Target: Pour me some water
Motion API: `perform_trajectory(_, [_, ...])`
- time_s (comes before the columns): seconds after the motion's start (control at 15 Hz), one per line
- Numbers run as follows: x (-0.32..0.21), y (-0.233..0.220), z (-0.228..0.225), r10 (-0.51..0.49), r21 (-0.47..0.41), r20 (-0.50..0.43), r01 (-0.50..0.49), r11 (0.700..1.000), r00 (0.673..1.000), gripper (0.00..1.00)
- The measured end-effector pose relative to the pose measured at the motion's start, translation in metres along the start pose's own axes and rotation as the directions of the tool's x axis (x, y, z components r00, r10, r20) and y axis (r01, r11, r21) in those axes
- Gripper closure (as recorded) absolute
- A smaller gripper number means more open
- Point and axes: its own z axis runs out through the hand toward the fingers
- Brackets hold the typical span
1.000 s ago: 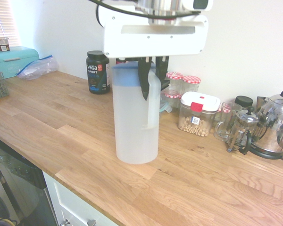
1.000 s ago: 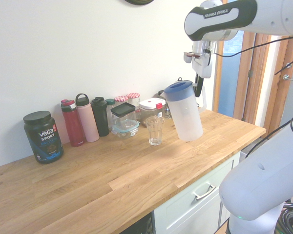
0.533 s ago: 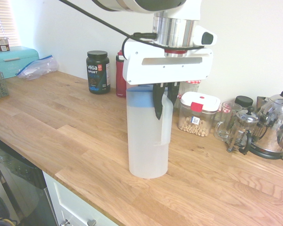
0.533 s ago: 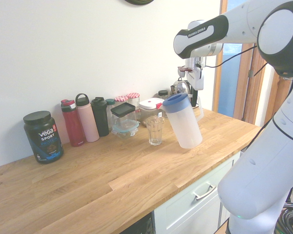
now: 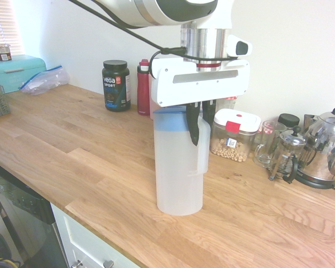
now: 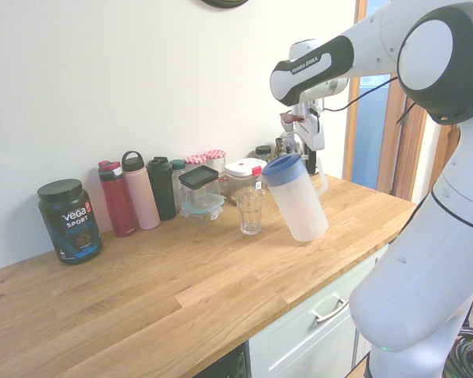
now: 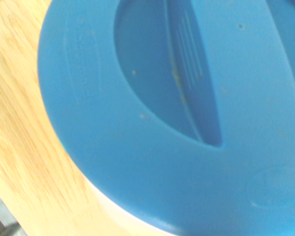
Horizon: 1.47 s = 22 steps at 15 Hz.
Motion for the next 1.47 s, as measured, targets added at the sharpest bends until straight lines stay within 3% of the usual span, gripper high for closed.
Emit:
perform_trajectory(0.27, [0.009, -0.009, -0.018, -0.023, -0.078, 0.005, 0.024, 0.997, 1.000, 1.00])
perform_trajectory(0.6, [0.018, -0.022, -0.044, -0.057, -0.243, 0.041, 0.065, 0.968, 0.998, 1.00])
perform_trajectory(1.07, [0.019, -0.033, -0.025, -0.084, -0.316, 0.128, 0.121, 0.941, 0.988, 1.00])
perform_trajectory(1.47, [0.030, -0.035, -0.016, -0.065, -0.375, 0.119, 0.105, 0.921, 0.991, 1.00])
